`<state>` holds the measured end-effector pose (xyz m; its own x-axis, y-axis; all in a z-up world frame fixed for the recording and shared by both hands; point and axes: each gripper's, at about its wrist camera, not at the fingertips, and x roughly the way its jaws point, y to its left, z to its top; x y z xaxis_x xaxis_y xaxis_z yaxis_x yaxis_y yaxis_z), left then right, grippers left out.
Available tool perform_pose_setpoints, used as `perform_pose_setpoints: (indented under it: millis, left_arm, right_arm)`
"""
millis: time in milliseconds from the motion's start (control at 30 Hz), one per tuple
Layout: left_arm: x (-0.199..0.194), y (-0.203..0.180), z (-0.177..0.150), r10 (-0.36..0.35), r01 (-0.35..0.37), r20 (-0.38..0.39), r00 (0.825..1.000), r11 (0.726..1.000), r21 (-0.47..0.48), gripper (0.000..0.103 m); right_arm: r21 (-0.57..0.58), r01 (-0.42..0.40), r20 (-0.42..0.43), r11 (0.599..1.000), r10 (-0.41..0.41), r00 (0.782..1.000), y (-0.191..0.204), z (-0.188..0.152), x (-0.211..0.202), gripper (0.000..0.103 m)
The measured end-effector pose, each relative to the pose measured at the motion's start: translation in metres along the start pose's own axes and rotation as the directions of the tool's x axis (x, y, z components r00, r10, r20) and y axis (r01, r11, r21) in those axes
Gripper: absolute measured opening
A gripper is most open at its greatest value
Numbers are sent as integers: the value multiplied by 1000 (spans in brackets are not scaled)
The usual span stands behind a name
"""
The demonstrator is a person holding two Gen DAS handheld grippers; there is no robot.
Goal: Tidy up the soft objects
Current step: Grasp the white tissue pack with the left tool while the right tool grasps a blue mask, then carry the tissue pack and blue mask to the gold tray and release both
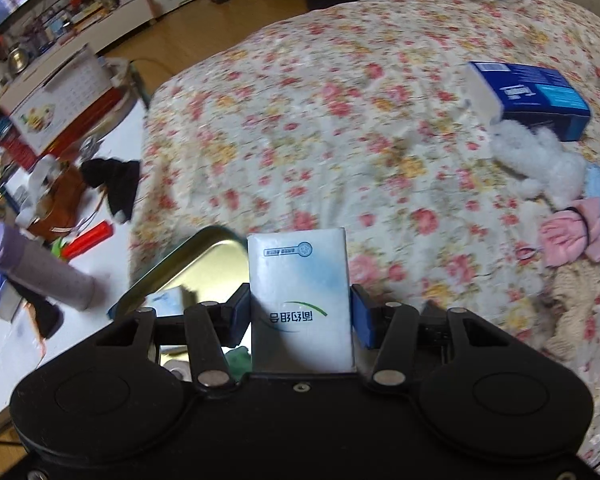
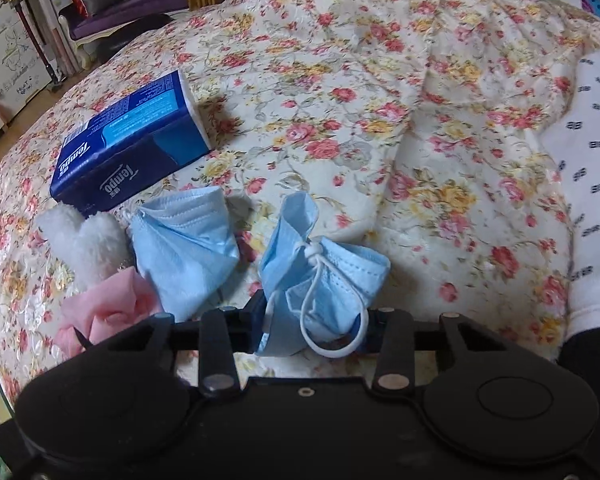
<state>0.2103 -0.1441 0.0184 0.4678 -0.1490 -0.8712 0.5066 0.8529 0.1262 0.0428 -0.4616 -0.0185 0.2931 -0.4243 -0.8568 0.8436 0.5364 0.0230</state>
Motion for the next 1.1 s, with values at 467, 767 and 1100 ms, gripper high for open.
perform_pose_setpoints:
  millis: [467,767,1100]
  left_arm:
    - [26,100,-18,46,-58,-54,997,970,-237,50]
    - [51,100,1,4,-15,-50,999,977,-215,50]
    - [88,95,-7,-27,14,-86,996,990,-143,51]
  right_arm:
    - [-186,-132,129,974,157,979,62,-36,-117,40]
    - [-371,-305,6,877,331,944,148,-89,-159,40]
    - [-551,-353,-130,756,340,931,242,-162,-164,40]
